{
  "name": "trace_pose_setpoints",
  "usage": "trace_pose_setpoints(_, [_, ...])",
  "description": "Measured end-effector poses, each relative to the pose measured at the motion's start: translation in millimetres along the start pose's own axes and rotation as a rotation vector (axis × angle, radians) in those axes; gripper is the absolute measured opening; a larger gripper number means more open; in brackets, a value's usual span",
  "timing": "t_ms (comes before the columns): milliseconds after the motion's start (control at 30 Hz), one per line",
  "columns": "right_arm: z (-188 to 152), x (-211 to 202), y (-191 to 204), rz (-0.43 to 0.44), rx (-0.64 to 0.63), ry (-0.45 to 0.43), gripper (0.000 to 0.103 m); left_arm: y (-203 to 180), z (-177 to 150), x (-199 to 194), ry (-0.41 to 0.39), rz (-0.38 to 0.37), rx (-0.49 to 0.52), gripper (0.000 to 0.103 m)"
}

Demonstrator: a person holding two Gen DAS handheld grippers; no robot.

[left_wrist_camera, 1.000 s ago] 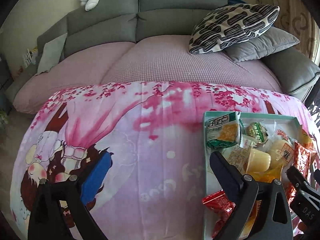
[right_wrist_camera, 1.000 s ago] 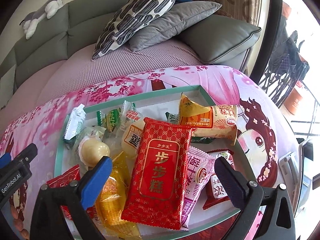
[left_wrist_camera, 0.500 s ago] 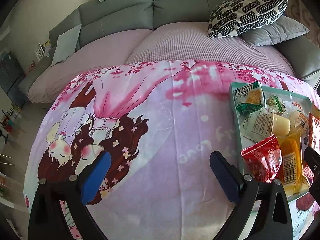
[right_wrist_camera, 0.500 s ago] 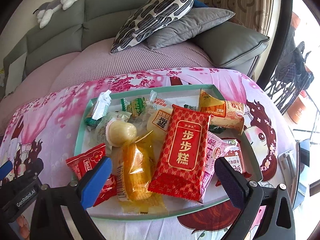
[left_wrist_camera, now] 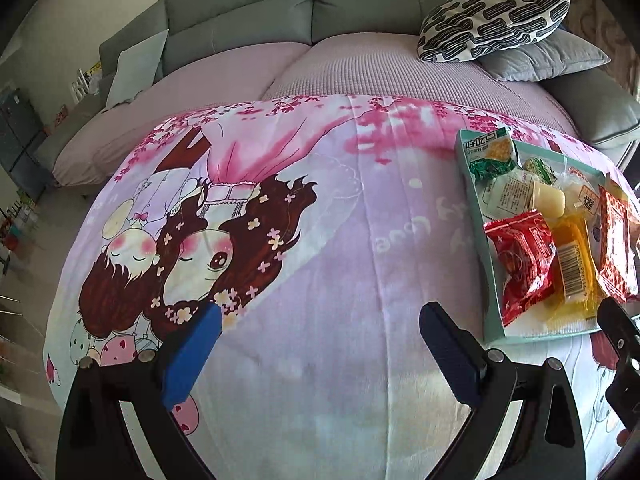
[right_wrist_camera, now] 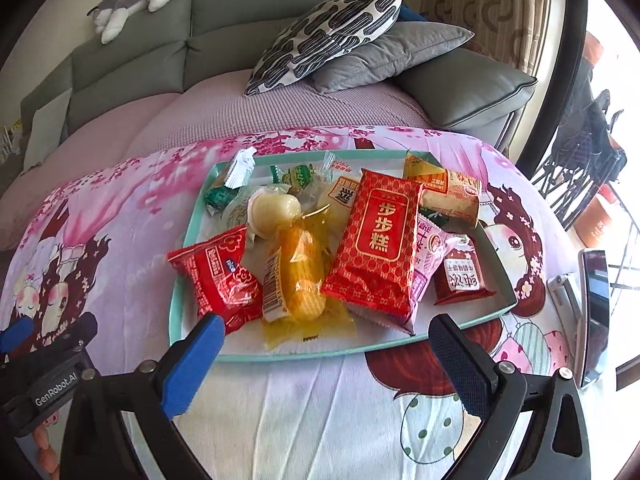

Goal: Organize snacks

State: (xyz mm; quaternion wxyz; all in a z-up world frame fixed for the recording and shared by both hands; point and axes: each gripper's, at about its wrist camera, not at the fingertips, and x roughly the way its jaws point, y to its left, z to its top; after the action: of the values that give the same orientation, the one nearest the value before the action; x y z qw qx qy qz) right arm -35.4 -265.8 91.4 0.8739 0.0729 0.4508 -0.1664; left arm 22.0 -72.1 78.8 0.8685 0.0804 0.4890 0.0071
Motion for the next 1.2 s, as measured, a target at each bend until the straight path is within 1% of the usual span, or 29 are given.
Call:
trace_pose_setpoints(233, [-25.1, 2.7, 2.5, 0.013, -0.003, 0.034, 0.103, 2.5, -23.7, 2.2, 0.035, 0.016, 0.047, 0.099])
trace_pose_setpoints(367, [-30.6, 5.2, 6.4, 0.013, -0.028, 0.045, 0.103, 4.4, -30.7, 4.5, 0.045, 0.019, 0.056, 0.099])
trace_pose_setpoints(600, [-29.3, 10.6, 6.0, 0.021, -0.029, 0.033, 0.103, 1.6, -28.5, 6.1, 0.035, -0.008, 0.062, 0.099])
trace_pose_setpoints(733, [-29.7, 16.3, 4.4, 0.010, -0.029, 0.045, 0.103, -0.3, -27.6, 10.5, 0.036, -0.024, 0.068, 0.099])
trace_pose_setpoints(1033, [-28.4, 17.9, 1.3, -0.002, -0.037, 0.040, 0.103, 7.6, -26.5, 21.9, 0.043, -0.040, 0.027, 0.099])
trace_pose_setpoints(1200, [-29.4, 18.9, 5.0, -0.006, -0.053, 0.043, 0.103, 9.7, -26.2, 22.7, 0.032, -0.050, 0.014, 0.099])
